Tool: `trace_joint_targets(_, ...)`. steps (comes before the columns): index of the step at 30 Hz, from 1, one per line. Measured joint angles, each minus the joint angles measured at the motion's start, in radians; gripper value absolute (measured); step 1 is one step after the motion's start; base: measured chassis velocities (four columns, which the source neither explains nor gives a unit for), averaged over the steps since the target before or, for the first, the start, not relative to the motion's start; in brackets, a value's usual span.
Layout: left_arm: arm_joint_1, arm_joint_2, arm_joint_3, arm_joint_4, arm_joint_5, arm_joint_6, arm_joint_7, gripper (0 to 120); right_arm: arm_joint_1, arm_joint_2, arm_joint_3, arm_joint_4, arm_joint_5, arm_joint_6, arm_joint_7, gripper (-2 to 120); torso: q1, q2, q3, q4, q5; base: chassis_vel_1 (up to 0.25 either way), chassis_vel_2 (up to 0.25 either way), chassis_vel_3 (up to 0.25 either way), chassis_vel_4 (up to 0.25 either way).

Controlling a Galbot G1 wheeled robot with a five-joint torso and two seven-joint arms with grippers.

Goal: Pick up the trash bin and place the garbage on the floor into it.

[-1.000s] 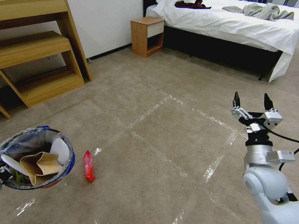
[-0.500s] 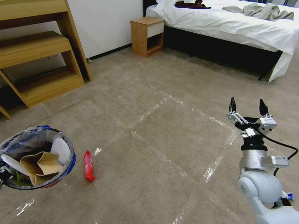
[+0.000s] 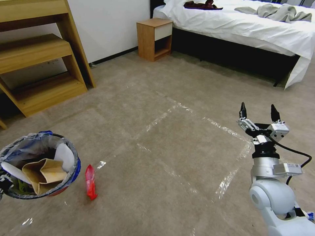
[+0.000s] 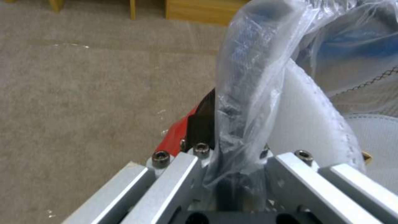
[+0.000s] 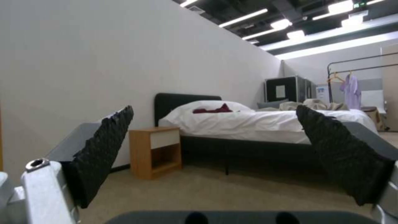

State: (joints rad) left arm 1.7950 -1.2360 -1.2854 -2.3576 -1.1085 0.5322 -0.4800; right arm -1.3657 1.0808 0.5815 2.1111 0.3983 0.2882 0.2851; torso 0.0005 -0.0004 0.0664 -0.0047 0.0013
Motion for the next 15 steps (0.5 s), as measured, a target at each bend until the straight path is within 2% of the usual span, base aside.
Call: trace_joint_targets(15,0.009,-0.007,-0.007,-0.006,0.001,-0.002,0.003,1,-0.002,-0.001,-0.043,0.01,-0.024,-0.004,-0.001,100,0.0,0.0,0.0,-0.0002,0.0,-0.054,0.051,0.051,-0.057)
